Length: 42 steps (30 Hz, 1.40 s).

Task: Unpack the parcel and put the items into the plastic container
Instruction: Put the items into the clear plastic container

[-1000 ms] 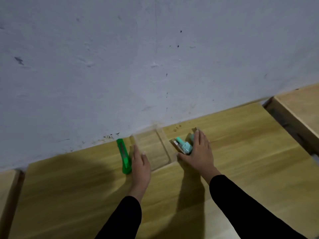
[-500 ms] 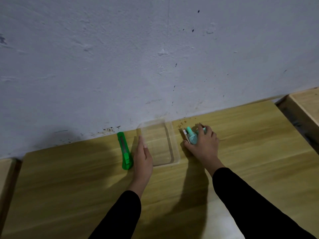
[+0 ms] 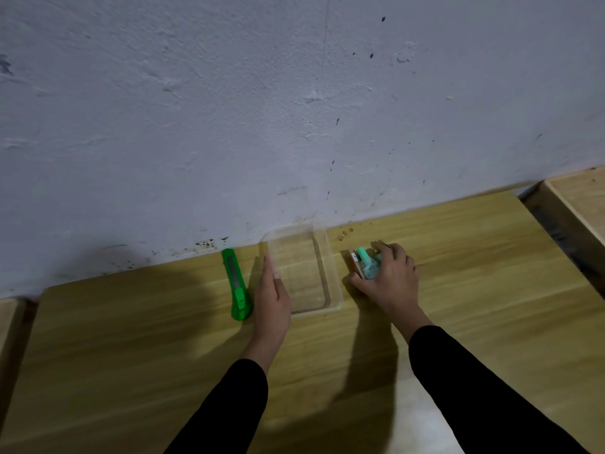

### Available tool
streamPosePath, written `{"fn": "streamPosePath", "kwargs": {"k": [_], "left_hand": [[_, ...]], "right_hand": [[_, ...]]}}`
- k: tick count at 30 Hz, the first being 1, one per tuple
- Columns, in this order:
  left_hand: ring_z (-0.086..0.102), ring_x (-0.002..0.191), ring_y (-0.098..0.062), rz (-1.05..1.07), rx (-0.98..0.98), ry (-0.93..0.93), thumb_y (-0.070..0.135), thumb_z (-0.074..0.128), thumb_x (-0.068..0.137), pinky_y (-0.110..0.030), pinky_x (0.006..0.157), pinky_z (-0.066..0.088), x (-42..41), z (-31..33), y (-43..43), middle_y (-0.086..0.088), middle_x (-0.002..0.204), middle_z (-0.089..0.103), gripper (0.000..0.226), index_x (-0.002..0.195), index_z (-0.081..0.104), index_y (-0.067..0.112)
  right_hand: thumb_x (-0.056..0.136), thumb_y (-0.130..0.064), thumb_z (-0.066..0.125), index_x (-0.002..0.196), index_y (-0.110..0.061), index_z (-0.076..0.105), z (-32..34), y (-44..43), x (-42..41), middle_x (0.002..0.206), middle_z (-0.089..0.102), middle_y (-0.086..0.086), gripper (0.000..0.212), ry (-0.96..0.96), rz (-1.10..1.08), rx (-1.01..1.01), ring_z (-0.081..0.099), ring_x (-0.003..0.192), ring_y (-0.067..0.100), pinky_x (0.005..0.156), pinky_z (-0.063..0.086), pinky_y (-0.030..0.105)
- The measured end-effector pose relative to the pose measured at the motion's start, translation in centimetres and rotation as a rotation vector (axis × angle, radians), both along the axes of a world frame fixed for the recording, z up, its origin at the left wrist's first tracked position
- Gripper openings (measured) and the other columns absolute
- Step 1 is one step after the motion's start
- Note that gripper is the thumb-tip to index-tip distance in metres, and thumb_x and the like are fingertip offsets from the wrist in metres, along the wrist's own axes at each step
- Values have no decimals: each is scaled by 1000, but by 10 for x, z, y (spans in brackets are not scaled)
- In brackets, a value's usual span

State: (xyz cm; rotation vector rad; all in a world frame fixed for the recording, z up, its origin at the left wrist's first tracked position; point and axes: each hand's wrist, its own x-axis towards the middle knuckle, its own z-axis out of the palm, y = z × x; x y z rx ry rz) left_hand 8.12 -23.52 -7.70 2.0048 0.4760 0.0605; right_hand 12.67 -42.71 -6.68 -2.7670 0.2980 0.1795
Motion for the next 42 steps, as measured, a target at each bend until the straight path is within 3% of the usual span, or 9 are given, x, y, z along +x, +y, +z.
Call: {"fn": "streamPosePath", "kwargs": {"k": [4,15,18,20,21,23,27,39,42], "left_hand": [[28,46,-10,-2,-14,6,16,30,100,-11,37,24,-2,-4,3,-2,63,36,51,148,14,28],[32,46,-8,-7,-38,-4,18,31,100,-12,36,28,-3,-1,1,2,61,37,52,148,13,28],[35,49,-6,2,-46,7,18,32,100,-23,42,40,-2,-1,0,-20,82,58,53,149,15,28],[47,59,-6,2,-84,-4,15,34,99,-14,47,41,-2,-1,0,-19,114,60,53,148,16,28],[56,77,-7,-1,-107,-23,15,33,99,-11,59,43,-2,-1,0,-12,128,55,52,148,17,26],[44,117,-4,8,-163,-61,16,32,100,-15,89,39,-2,-1,0,-3,146,40,49,147,21,23],[27,137,-7,38,-333,-68,15,32,100,-23,108,29,-2,-4,5,2,152,29,47,146,24,23],[25,135,-2,57,-419,-108,13,31,101,-5,99,25,0,-14,4,9,147,29,46,146,25,22],[27,137,-5,72,-453,-113,14,31,101,-18,108,27,1,-16,4,10,145,31,46,145,26,23]], "right_hand": [[65,-52,70,134,-16,35,1,0,-3,138,38,13,85,18,9,-9,40,123,32,102,34,45],[62,-45,72,129,-13,43,32,27,8,135,43,12,80,-191,116,108,44,119,30,98,36,45],[62,-48,70,130,-14,40,42,51,11,136,41,10,82,-187,268,100,42,120,30,99,35,43],[64,-50,67,132,-14,37,42,70,10,137,38,11,83,-145,382,34,40,121,30,100,35,42],[65,-51,65,132,-13,37,41,78,10,137,38,12,82,-129,432,-4,40,121,31,99,35,43],[68,-52,60,131,-11,40,37,91,9,136,40,14,77,-97,515,-85,40,120,33,99,34,43],[76,-50,58,127,-12,47,29,103,10,136,42,17,65,-50,621,-234,39,121,36,100,32,44],[82,-43,62,145,-17,18,37,88,14,156,22,7,81,75,671,-15,20,144,21,113,27,35],[86,-36,58,146,-12,17,32,91,3,156,19,9,77,47,615,56,16,145,23,117,18,35]]}}
